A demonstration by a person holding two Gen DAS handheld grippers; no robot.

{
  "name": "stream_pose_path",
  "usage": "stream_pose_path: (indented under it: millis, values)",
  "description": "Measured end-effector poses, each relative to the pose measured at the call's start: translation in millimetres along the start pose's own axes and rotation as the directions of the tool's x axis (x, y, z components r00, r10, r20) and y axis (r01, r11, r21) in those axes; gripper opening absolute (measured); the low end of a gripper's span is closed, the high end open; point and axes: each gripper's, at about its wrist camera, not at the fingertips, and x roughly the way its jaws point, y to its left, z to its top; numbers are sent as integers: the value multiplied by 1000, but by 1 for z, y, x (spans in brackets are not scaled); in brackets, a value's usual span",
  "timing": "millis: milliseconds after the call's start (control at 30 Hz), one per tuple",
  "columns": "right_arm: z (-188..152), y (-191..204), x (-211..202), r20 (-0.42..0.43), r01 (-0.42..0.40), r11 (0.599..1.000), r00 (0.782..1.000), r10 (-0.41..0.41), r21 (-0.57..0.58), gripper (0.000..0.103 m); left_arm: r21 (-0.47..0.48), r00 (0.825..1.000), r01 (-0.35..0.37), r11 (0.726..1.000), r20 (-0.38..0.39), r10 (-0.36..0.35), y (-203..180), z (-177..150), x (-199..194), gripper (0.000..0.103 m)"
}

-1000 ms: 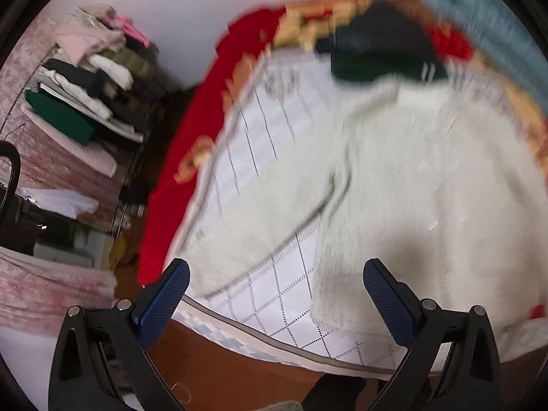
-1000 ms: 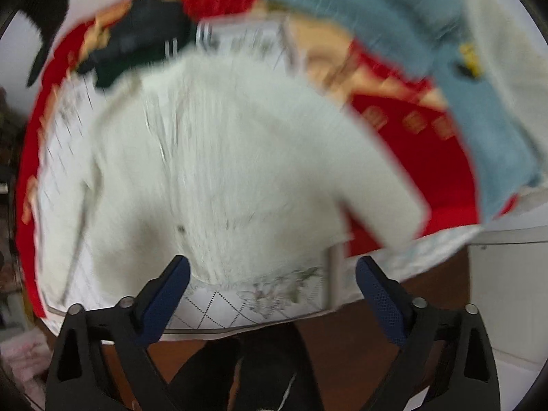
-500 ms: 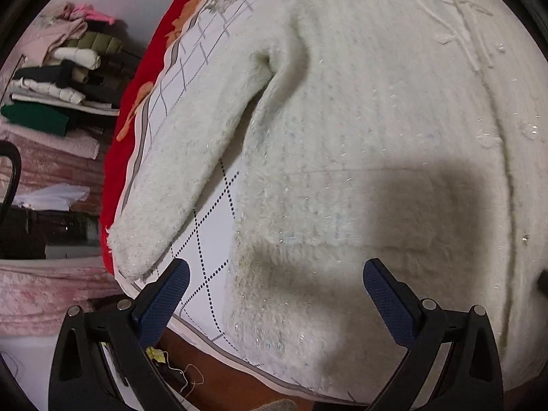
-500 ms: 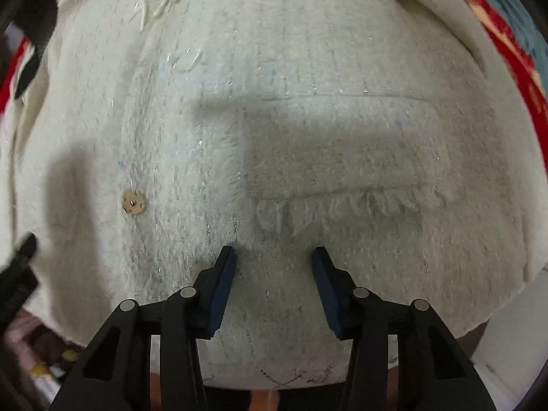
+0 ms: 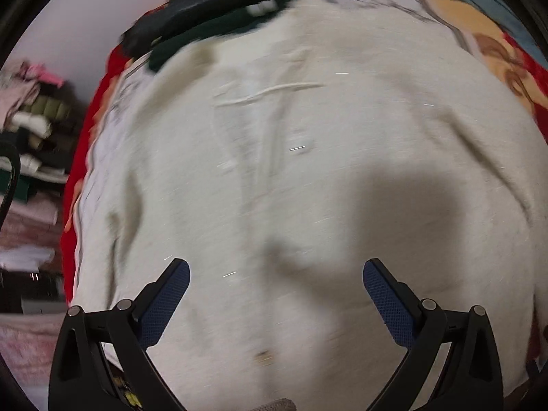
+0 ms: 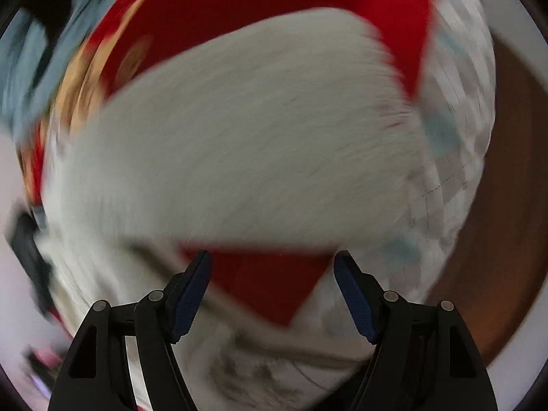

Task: Fold large clothes

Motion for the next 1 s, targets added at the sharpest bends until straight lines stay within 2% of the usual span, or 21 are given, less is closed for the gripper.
stream_pose_path:
  millis: [33, 100, 200, 300, 367, 433, 500, 533, 600, 667, 733, 800, 833, 867, 900, 933, 1000]
  values:
    - [4, -13, -2, 32, -58, 997, 998, 57, 55, 56, 15, 1000, 1, 1000, -2, -1, -12, 4, 1, 103]
    - [7, -28, -14, 110, -168, 979, 982, 156, 118, 50, 34, 1000, 15, 999, -6, -15, -29, 15, -1, 103]
    - [-6, -37, -25, 184, -218, 967, 964, 192, 130, 50, 54, 1000, 27, 998, -6, -27, -42, 17, -5, 103]
    - [-5, -53, -10, 170, -229, 959, 965, 200, 169, 56, 71, 1000, 26, 997, -13, -25, -49, 20, -5, 103]
    - [-8, -49, -2, 156, -215, 959, 970, 187, 188, 53, 78, 999, 25, 997, -25, -23, -54, 21, -5, 103]
    - [-10, -17, -9, 199, -217, 955, 964, 177, 201, 25, 77, 999, 32, 997, -21, -30, -55, 21, -9, 103]
    - [-19, -13, -35, 257, -216, 961, 952, 167, 174, 21, 76, 999, 33, 997, -11, -32, -58, 22, -14, 103]
    - [-20, -9, -48, 295, -207, 968, 942, 159, 140, 20, 76, 1000, 30, 997, -8, -30, -61, 25, -15, 103]
    - [-15, 5, -50, 311, -188, 979, 938, 155, 79, 20, 73, 1000, 29, 997, -5, -29, -65, 25, -17, 103]
    - [-3, 8, -36, 284, -202, 977, 942, 177, 61, 22, 66, 999, 33, 997, -12, -32, -67, 26, -14, 103]
    - [18, 5, -9, 204, -183, 979, 966, 161, 92, 42, 64, 999, 32, 997, -19, -31, -71, 26, -13, 103]
    - [34, -2, 13, 168, -249, 956, 960, 223, 156, 43, 56, 999, 33, 998, -23, -31, -71, 26, -11, 103]
    - [39, -6, 16, 172, -258, 950, 958, 228, 178, 43, 45, 999, 34, 998, -25, -33, -70, 26, -10, 103]
    - [42, -8, 15, 202, -287, 937, 948, 247, 200, 39, 36, 999, 38, 999, -27, -37, -68, 27, -10, 103]
    - [44, -7, 12, 225, -297, 933, 942, 251, 203, 14, 26, 999, 44, 999, -29, -43, -65, 27, -10, 103]
    - [47, -2, 7, 237, -293, 937, 940, 245, 192, 6, 10, 998, 49, 999, -28, -48, -60, 28, -11, 103]
    - [47, 10, -14, 275, -318, 934, 923, 267, 160, 6, -15, 998, 55, 998, -27, -55, -51, 31, -13, 103]
